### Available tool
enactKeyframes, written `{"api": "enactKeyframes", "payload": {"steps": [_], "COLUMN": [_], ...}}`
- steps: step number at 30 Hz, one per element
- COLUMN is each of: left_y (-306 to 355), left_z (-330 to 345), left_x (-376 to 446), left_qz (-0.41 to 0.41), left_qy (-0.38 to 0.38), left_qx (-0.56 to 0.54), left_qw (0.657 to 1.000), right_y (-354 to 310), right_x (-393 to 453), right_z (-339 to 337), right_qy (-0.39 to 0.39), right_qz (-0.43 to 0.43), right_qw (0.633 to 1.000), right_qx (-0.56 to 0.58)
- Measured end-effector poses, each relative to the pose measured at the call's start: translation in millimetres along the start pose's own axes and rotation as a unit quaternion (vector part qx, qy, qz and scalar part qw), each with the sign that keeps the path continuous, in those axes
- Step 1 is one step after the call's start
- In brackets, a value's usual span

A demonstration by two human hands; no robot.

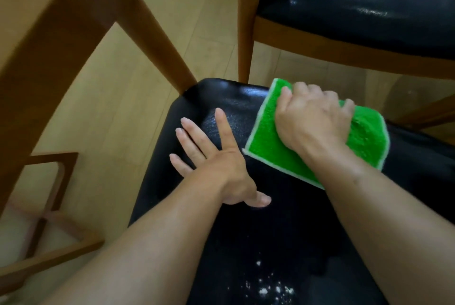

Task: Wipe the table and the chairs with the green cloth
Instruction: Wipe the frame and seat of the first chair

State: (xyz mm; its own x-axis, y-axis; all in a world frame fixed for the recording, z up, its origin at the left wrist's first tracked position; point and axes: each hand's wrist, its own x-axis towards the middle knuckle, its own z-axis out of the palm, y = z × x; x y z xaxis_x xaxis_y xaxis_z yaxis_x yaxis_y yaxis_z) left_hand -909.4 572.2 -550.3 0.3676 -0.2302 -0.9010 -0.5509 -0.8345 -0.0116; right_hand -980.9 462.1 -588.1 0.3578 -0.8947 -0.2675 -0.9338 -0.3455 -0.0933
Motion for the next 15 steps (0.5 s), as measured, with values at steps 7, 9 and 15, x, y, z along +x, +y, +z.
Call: {"api": "enactKeyframes", "payload": {"steps": [7,9,15], "left_y": [4.2,5.1,6.5], "left_z": [2.9,-0.6,-7.2], "left_x": [4.5,1.4,-10.7], "left_qz": [-0.064,-0.042,0.002], "left_qy": [-0.007,-0.038,-0.043], "left_qx": [0.048,0.047,0.007], "left_qw": [0.997,0.997,0.999], "right_y": [-71.1,-55.9,-6.2], "right_x": [1.0,5.7,-3.8], "right_z": [11.2,10.3,9.0], "right_qy": [-0.054,-0.046,-0.008], "right_qz": [-0.222,-0.249,-0.206], "right_qw": [0.972,0.966,0.978], "right_qx": [0.057,0.06,0.032]}}
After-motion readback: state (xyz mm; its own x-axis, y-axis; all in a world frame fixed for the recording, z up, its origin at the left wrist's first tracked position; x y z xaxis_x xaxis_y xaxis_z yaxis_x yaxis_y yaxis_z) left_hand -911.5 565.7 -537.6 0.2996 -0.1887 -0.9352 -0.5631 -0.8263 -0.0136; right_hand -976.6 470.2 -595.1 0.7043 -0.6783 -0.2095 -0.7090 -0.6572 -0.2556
